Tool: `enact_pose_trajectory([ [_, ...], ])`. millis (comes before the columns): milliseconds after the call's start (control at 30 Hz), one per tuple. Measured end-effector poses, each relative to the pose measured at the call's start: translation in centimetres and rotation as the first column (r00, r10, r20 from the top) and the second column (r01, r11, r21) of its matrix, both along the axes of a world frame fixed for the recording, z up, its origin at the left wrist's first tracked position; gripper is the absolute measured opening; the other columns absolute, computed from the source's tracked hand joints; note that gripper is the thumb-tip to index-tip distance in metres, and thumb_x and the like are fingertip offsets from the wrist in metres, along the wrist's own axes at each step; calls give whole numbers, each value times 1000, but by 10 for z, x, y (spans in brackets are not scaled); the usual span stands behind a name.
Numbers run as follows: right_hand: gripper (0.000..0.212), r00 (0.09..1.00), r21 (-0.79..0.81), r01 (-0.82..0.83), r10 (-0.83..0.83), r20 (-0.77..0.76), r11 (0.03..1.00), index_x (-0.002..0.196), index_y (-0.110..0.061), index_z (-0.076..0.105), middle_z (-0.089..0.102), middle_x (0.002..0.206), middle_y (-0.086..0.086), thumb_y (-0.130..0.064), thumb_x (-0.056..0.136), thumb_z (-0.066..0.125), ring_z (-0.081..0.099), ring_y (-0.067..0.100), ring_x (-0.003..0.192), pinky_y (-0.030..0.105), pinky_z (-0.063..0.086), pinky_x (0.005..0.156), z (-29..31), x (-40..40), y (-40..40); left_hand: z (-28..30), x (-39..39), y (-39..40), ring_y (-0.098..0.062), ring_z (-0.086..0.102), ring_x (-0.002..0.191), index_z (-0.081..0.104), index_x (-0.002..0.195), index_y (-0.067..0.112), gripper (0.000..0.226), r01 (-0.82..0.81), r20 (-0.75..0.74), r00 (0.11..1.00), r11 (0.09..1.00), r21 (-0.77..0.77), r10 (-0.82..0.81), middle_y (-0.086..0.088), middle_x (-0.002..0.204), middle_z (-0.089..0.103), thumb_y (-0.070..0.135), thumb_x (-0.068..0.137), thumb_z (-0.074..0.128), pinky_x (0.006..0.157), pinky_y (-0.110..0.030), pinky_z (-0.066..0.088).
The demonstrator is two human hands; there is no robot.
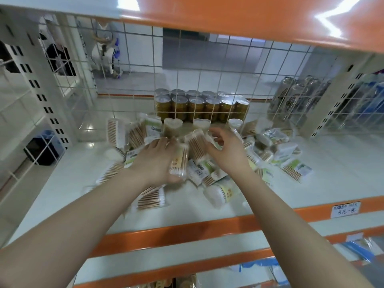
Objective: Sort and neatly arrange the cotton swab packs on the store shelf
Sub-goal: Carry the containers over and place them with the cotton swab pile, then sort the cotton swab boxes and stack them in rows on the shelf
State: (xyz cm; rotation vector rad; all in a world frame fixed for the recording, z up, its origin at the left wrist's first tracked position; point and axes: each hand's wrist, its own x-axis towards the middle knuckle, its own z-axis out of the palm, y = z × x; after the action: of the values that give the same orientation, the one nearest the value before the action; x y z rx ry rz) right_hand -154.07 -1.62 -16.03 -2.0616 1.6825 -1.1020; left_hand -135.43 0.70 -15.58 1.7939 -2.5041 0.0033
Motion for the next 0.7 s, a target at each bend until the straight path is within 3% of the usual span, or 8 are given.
enact_pose_trajectory([
  [233, 41, 999, 0, -1, 1, 34, 1000, 125, -12, 55, 58, 112, 6, -17, 86, 61, 50, 9, 93, 22, 42, 84, 2, 0, 10, -3, 7, 8, -27, 23, 136, 6, 148, 10, 115, -62, -38, 997, 996, 69, 65, -10, 149, 22, 65, 67, 66, 108, -37, 26],
  [433, 40, 1000, 4, 0, 0, 13, 1000, 127, -12, 54, 58, 115, 5, -15, 87, 57, 51, 11, 97, 27, 44, 88, 4, 2, 19, -5, 13, 16, -26, 22, 137, 6, 149, 12, 108, -57, -82, 995, 998, 40, 61, -9, 149, 23, 55, 71, 67, 109, -37, 25],
  [567, 39, 1000, -9, -6, 6, -11, 1000, 126, -11, 54, 59, 114, 5, -12, 87, 56, 48, 8, 94, 28, 44, 87, 8, 6, 22, 1, 26, 22, -28, 23, 136, 11, 147, 10, 88, -90, -77, 993, 996, 8, 91, -11, 149, 23, 39, 81, 60, 108, -37, 26],
  [700, 36, 1000, -51, -17, 17, 0, 999, 122, -12, 57, 61, 111, 3, -10, 87, 56, 52, 10, 95, 25, 44, 84, 14, 15, 24, 3, 44, 26, -30, 39, 123, 41, 135, 13, 54, -187, -175, 970, 979, -83, 171, -11, 135, 42, 28, 86, 55, 96, -35, 35],
])
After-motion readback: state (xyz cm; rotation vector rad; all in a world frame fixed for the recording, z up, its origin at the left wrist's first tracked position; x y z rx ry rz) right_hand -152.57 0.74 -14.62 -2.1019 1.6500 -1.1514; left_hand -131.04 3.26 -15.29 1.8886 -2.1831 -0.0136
